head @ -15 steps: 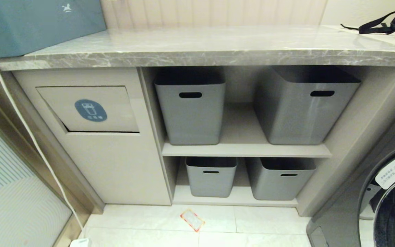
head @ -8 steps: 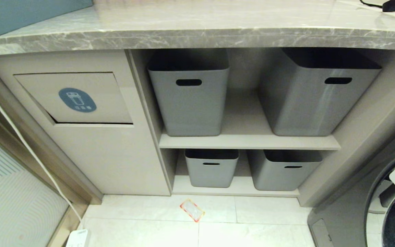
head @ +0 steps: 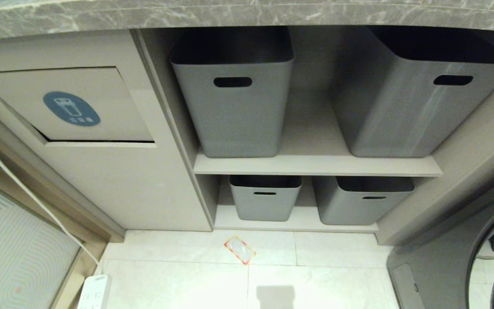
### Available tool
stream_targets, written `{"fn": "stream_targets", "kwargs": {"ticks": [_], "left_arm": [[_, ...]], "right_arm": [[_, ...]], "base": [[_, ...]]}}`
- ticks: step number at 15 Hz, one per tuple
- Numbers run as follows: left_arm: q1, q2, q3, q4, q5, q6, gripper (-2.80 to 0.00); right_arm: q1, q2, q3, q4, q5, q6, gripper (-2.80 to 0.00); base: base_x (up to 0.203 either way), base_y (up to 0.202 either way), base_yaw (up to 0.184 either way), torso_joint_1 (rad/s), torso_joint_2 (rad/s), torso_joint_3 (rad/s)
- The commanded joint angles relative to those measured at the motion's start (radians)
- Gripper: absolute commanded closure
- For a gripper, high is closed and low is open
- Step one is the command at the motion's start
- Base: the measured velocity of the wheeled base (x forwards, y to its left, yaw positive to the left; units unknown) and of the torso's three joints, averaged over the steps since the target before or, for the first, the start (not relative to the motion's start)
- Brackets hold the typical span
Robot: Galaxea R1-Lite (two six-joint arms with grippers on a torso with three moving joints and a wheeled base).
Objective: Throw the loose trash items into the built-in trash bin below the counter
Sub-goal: Pick up the garbage
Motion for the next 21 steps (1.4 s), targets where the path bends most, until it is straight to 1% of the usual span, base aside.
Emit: {"fn": "stream_targets", "kwargs": {"ticks": [1, 21], "left_arm": [[0.000, 0.001, 0.000, 0.000, 0.000, 0.001, 0.00], [0.000, 0.001, 0.000, 0.001, 0.000, -0.001, 0.00]], "right_arm": [[0.000, -0.002, 0.000, 0.000, 0.000, -0.001, 0.00], [0.000, -0.001, 0.000, 0.000, 0.000, -0.001, 0.00]], "base": [[0.000, 0.000, 0.000, 0.006, 0.00, -0.197], [0.000, 0.000, 0.000, 0.002, 0.00, -0.198]]}}
